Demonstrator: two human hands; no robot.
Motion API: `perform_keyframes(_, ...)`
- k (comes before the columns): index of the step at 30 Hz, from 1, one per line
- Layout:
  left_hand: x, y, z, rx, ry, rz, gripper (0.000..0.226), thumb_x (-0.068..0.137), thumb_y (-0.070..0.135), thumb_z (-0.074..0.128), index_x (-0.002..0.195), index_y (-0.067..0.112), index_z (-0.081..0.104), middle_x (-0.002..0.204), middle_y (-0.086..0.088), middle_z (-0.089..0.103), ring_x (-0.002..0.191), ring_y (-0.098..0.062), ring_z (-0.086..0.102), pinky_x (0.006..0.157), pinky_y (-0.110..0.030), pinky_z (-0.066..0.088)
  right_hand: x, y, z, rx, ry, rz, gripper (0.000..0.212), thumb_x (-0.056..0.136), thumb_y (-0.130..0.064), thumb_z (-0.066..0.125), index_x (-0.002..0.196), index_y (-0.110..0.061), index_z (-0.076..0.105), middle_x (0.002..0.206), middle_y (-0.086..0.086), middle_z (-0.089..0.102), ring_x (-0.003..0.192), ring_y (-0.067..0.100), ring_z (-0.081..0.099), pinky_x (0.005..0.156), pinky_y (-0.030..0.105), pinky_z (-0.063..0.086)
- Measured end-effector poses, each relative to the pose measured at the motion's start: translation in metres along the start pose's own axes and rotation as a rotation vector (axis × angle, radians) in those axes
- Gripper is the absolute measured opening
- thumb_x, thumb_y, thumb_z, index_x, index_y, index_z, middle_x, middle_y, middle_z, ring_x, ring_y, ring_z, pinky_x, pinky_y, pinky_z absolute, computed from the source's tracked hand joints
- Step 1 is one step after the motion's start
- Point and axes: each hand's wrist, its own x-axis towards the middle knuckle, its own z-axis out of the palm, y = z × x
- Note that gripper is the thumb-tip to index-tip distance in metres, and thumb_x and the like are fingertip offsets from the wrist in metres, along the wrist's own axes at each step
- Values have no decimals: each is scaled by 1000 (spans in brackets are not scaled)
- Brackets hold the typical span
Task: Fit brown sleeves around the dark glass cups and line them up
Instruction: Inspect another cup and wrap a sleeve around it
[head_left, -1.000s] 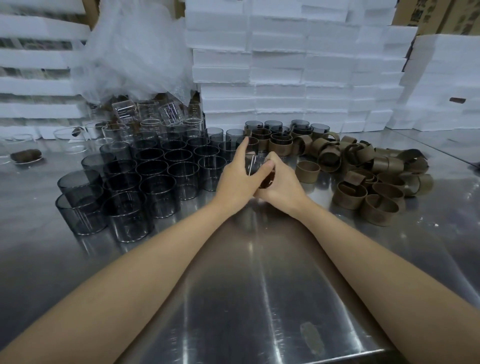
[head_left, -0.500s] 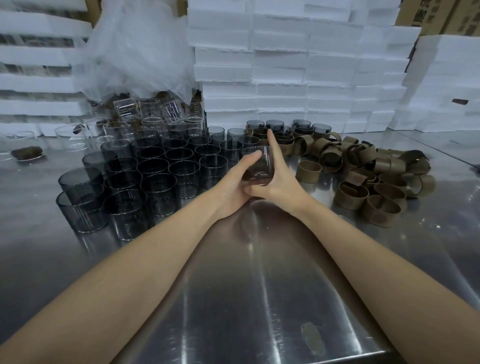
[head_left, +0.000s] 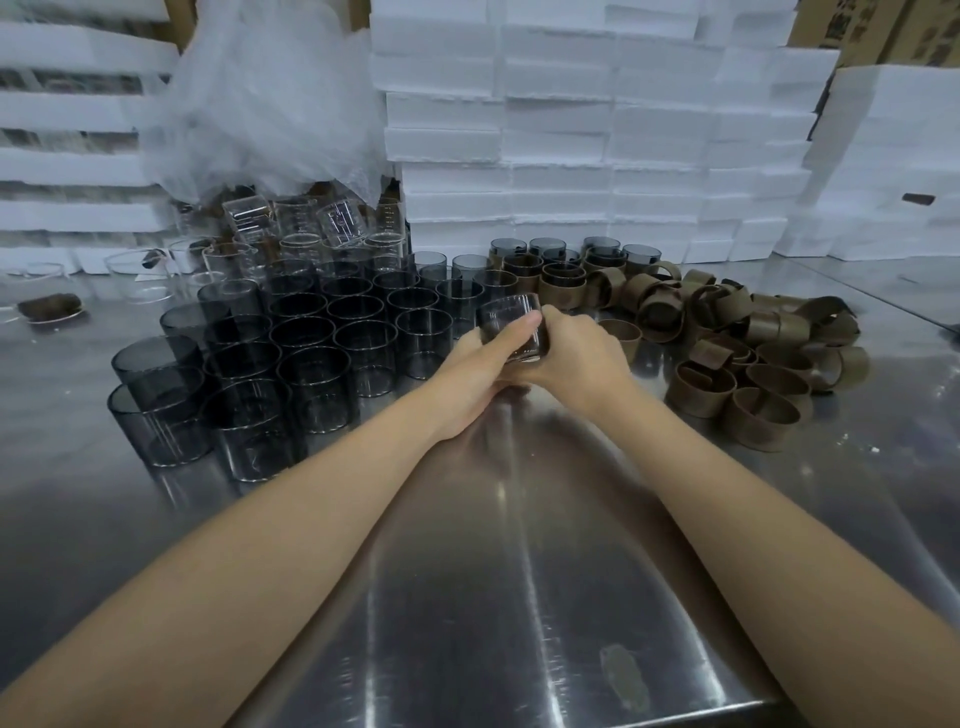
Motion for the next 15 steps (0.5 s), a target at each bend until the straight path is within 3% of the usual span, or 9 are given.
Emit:
perform_keyframes(2, -4, 2, 6, 65, 56, 51, 80, 66, 67, 74, 116, 5, 65, 115, -18, 69, 112, -32, 64, 107, -41, 43, 2, 0, -3, 3, -22, 19, 43, 79, -44, 72, 102, -15, 51, 95, 5, 65, 86, 29, 61, 74, 41, 51)
perform_keyframes(4, -5, 2, 9, 124, 66, 88, 123, 41, 86, 71, 128, 0, 55, 124, -20, 64, 118, -29, 61, 106, -40, 47, 3, 1, -5, 23, 18, -15, 24, 87, -14, 62, 110, -8, 55, 101, 14, 66, 94, 35, 61, 79, 45, 52)
perform_keyframes(5, -5, 2, 10, 147, 67, 105, 132, 35, 90, 66, 132, 2, 51, 126, -17, 63, 119, -25, 61, 104, -37, 49, 3, 2, -4, 45, 68, -29, 21, 87, -3, 56, 108, -4, 57, 98, 14, 67, 92, 35, 61, 78, 42, 51)
perform_keyframes(7, -8, 5, 11, 155, 70, 122, 123, 46, 88, 56, 137, 5, 46, 129, -12, 62, 120, -19, 61, 103, -36, 49, -1, -1, -1, 203, 173, -12, 21, 87, 6, 50, 101, -3, 63, 87, 6, 65, 84, 29, 61, 72, 29, 45)
perform_keyframes(10, -7, 6, 10, 75, 170, 111, 91, 79, 69, 41, 137, -1, 39, 134, -17, 56, 124, -21, 58, 107, -40, 46, -8, -17, 7, 499, 230, 64, 32, 92, 2, 41, 111, -8, 66, 88, 0, 63, 82, 15, 58, 68, 11, 42)
perform_keyframes(12, -1, 1, 7, 96, 222, 100, 64, 97, 53, 33, 129, -2, 34, 136, -13, 53, 119, -17, 59, 100, -28, 50, -11, -25, 10, 562, 238, 58, 39, 94, -2, 36, 123, -7, 61, 101, 0, 63, 94, 13, 57, 74, -2, 36)
perform_keyframes(13, 2, -3, 6, 147, 212, 76, 53, 100, 50, 31, 125, 3, 32, 133, -9, 52, 112, -12, 60, 89, -19, 52, -12, -28, 9, 585, 247, 57, 41, 96, -5, 35, 130, -6, 57, 114, 1, 63, 106, 13, 56, 82, -4, 32)
perform_keyframes(15, 2, -8, 3, 201, 178, 36, 45, 103, 45, 34, 129, 8, 31, 121, 0, 52, 95, -2, 57, 70, -9, 50, -13, -35, 8, 686, 259, 75, 43, 101, -13, 33, 142, -8, 46, 142, 4, 52, 131, 12, 44, 100, 3, 25)
